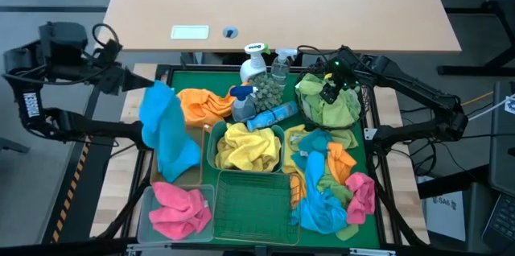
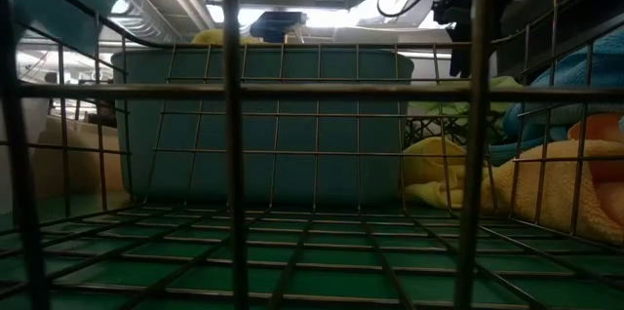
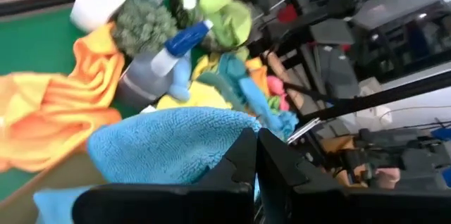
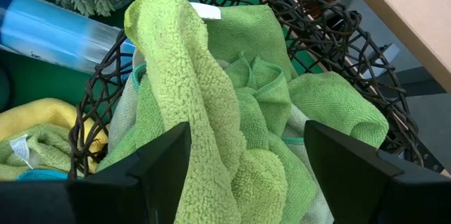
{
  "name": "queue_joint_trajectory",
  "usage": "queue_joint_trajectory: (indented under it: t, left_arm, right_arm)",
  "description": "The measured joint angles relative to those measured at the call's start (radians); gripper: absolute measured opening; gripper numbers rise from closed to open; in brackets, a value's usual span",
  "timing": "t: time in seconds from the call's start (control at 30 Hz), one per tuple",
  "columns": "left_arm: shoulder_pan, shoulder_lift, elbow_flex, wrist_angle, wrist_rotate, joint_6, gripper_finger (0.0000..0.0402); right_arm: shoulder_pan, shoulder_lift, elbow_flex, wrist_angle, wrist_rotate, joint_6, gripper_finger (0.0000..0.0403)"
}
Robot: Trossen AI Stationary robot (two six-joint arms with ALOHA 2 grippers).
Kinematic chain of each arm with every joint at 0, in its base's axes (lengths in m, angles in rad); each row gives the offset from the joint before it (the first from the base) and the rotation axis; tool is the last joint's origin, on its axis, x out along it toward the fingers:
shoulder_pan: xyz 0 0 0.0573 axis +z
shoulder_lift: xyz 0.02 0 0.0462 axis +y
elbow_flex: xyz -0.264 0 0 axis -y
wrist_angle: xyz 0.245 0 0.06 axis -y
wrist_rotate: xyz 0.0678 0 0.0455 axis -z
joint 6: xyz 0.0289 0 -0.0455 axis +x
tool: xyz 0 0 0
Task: Sort microfiber towel by color & place in baskets
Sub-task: Put the blue microfiber towel into the orange bin
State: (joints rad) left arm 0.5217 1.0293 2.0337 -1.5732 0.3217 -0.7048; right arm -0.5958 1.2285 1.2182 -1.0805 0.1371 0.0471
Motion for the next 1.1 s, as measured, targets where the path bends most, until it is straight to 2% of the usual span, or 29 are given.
queue_joint_trajectory:
  t: [0.33, 0.47, 0.77, 0.93, 1.1]
  left_arm:
    - [-0.037, -0.003, -0.284, 0.002, 0.082, 0.000, 0.0000]
    - [-0.103, -0.005, -0.431, 0.004, 0.098, -0.034, 0.0000]
    - [-0.310, -0.001, -0.785, 0.001, 0.230, -0.234, 0.0000]
    - [-0.393, -0.001, -0.973, 0.003, 0.237, -0.281, 0.0000]
    - [-0.422, -0.001, -1.114, 0.003, 0.204, -0.289, 0.0001]
  right_arm:
    - [0.000, 0.000, 0.000, -0.001, 0.000, 0.000, 0.0276]
    - [0.000, 0.000, 0.000, -0.002, 0.000, 0.000, 0.0276]
    - [0.000, 0.000, 0.000, -0.023, 0.000, 0.000, 0.0276]
    - [0.000, 0.000, 0.000, -0.023, 0.000, 0.000, 0.0276]
    - [0.000, 0.000, 0.000, -0.023, 0.000, 0.000, 0.0276]
